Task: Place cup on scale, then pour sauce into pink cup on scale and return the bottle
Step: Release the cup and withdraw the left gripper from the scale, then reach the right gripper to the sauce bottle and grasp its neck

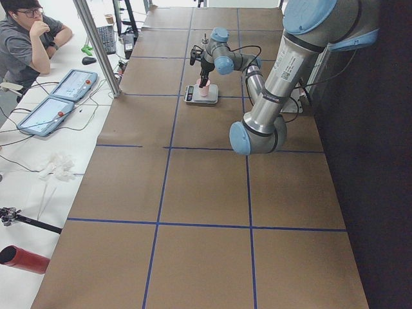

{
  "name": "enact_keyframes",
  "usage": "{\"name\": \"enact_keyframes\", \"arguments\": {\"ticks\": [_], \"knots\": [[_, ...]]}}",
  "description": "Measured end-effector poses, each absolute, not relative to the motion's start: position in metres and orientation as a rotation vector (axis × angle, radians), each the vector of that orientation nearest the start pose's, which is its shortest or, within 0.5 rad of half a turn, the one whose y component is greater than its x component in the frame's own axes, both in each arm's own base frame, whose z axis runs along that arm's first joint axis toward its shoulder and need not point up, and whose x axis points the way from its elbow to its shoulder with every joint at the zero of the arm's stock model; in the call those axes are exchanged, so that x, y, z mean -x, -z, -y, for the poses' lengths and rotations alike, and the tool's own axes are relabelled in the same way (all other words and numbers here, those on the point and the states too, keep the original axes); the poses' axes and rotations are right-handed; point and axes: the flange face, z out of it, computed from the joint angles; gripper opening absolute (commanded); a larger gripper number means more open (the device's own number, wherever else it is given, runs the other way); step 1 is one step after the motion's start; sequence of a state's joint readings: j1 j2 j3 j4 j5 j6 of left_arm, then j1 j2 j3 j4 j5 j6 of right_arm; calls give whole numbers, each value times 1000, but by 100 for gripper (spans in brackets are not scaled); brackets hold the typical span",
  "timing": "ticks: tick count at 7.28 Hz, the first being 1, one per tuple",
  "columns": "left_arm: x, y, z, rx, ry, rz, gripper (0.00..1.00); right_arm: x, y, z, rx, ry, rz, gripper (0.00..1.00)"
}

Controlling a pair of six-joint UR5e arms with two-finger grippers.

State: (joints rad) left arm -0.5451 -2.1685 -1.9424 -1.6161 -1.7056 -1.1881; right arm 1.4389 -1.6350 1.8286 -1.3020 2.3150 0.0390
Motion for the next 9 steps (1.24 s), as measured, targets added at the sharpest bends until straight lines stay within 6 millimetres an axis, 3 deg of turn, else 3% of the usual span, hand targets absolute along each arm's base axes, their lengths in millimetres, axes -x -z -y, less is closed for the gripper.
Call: {"name": "enact_keyframes", "arguments": {"ticks": [2,4,5,7,8,9], "knots": [[-363,-202,427,-427,-114,-882,100,10,-522,485,-379,221,802,100],[-253,-273,473,-493,-327,-743,100,57,-489,485,-387,127,897,100],[-179,-318,499,-505,-398,-675,100,81,-464,482,-379,86,947,100],[-22,-428,538,-460,-417,-578,100,118,-402,465,-331,34,1014,100],[40,-484,542,-420,-407,-546,100,134,-366,451,-306,10,1019,100],[89,-535,540,-365,-369,-534,100,149,-334,432,-289,-13,1008,100]]}}
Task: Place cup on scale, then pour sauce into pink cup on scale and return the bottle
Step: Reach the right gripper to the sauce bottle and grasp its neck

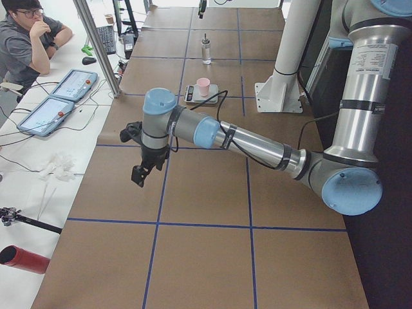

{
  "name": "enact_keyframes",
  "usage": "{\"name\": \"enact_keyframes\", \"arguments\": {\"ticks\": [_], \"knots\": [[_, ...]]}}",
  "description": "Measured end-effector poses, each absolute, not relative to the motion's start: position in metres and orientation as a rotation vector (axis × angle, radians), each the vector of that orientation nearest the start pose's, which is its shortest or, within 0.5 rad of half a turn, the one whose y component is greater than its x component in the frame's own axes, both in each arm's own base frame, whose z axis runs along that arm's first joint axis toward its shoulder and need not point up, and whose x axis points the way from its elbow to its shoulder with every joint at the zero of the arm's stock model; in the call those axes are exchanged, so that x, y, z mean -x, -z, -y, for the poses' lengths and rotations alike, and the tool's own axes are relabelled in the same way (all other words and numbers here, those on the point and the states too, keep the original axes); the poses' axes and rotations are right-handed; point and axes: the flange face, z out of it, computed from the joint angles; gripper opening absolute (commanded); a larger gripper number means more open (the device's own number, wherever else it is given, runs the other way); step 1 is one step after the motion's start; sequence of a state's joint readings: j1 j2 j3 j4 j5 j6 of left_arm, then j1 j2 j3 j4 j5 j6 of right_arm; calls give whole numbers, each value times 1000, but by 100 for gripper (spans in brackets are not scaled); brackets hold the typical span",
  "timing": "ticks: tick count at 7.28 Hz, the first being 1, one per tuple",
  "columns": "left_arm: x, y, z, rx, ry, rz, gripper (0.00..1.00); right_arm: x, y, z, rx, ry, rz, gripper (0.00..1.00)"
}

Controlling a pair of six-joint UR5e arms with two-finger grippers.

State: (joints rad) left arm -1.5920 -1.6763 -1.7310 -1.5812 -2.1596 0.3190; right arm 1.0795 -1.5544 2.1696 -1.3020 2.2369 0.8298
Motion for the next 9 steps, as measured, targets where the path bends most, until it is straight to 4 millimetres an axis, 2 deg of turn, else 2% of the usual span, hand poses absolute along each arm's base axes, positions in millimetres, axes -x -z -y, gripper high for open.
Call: {"name": "enact_keyframes", "arguments": {"ticks": [1,2,3,5,7,9], "knots": [[116,-573,532,-314,-328,-543,100,162,-315,413,-277,-32,999,100],[126,-597,521,-279,-301,-563,100,173,-308,395,-270,-48,984,100],[129,-608,513,-261,-287,-581,100,184,-312,376,-281,-59,954,100],[128,-614,509,-251,-280,-596,100,207,-335,340,-353,-99,917,100],[128,-613,509,-254,-280,-597,100,250,-349,308,-428,-159,888,100],[128,-611,510,-258,-283,-598,100,298,-379,291,-524,-200,824,100]]}}
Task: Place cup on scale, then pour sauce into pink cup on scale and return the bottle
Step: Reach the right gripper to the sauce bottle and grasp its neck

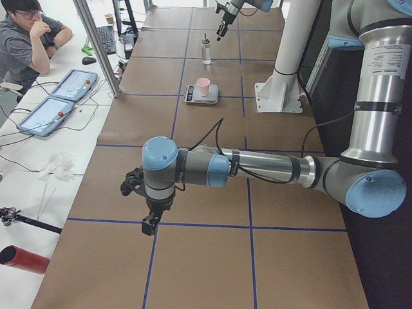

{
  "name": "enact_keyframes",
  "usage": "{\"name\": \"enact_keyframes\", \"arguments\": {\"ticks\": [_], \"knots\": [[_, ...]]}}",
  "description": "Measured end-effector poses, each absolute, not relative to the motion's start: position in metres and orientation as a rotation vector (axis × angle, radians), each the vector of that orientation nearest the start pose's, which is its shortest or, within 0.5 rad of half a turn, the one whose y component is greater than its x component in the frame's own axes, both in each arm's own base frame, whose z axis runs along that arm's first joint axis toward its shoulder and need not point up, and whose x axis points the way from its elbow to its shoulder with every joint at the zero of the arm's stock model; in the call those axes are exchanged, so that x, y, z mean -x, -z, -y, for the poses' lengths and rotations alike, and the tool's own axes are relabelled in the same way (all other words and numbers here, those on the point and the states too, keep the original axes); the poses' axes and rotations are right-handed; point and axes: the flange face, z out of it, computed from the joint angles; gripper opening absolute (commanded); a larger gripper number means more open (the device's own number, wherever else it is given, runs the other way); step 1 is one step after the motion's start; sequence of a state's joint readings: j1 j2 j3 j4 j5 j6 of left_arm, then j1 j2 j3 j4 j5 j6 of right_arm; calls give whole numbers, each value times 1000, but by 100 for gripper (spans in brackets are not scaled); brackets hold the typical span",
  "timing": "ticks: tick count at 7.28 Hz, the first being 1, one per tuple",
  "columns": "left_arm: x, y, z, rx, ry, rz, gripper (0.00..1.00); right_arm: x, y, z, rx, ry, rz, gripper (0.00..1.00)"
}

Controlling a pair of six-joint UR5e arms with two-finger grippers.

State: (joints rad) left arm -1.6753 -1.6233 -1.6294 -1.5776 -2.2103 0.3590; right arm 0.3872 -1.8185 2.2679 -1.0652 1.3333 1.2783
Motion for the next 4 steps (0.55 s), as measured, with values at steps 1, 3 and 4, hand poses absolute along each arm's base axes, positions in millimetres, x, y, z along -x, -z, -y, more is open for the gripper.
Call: {"name": "enact_keyframes", "arguments": {"ticks": [1,3,4], "knots": [[128,-612,510,-258,-283,-598,100,316,-402,289,-575,-217,816,100],[127,-612,509,-260,-285,-609,100,345,-436,295,-655,-242,803,99],[125,-611,509,-263,-285,-624,100,363,-447,301,-677,-247,790,100]]}}
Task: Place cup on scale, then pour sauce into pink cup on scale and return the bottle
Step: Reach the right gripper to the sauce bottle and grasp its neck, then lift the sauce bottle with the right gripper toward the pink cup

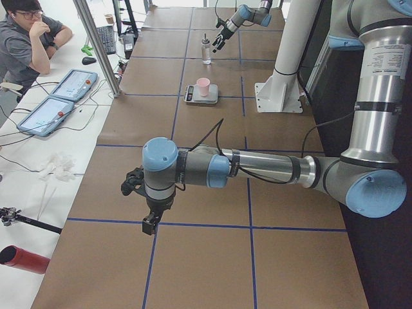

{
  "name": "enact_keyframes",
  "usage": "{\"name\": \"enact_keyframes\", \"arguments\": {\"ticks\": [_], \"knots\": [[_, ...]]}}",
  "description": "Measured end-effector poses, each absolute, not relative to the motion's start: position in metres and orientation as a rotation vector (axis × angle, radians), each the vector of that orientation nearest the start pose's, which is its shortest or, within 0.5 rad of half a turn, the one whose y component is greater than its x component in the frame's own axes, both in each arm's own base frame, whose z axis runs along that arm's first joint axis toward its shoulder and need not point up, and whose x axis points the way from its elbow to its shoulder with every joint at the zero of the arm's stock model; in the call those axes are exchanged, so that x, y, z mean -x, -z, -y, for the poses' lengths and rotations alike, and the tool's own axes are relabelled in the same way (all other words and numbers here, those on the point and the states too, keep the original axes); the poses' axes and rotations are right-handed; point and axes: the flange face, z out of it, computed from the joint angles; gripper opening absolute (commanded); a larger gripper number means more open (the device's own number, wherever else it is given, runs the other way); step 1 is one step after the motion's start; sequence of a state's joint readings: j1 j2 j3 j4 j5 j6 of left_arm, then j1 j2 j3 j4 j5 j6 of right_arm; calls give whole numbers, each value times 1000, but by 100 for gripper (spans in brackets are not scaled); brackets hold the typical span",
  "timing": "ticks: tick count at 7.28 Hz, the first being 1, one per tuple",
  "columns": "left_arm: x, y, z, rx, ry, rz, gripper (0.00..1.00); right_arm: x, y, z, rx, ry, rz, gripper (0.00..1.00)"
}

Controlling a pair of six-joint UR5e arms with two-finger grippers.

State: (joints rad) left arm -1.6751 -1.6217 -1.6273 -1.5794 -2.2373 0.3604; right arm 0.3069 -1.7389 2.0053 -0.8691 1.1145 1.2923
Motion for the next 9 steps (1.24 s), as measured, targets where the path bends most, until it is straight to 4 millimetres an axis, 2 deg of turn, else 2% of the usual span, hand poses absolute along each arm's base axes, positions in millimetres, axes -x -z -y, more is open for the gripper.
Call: {"name": "enact_keyframes", "arguments": {"ticks": [1,3,6,9], "knots": [[125,-610,509,-265,-285,-633,100,381,-455,308,-689,-250,778,100],[124,-610,510,-266,-286,-638,100,398,-469,315,-715,-253,743,100],[124,-609,510,-269,-288,-639,100,401,-482,320,-760,-272,734,100],[124,-610,510,-268,-287,-640,100,399,-473,328,-838,-320,724,99]]}}
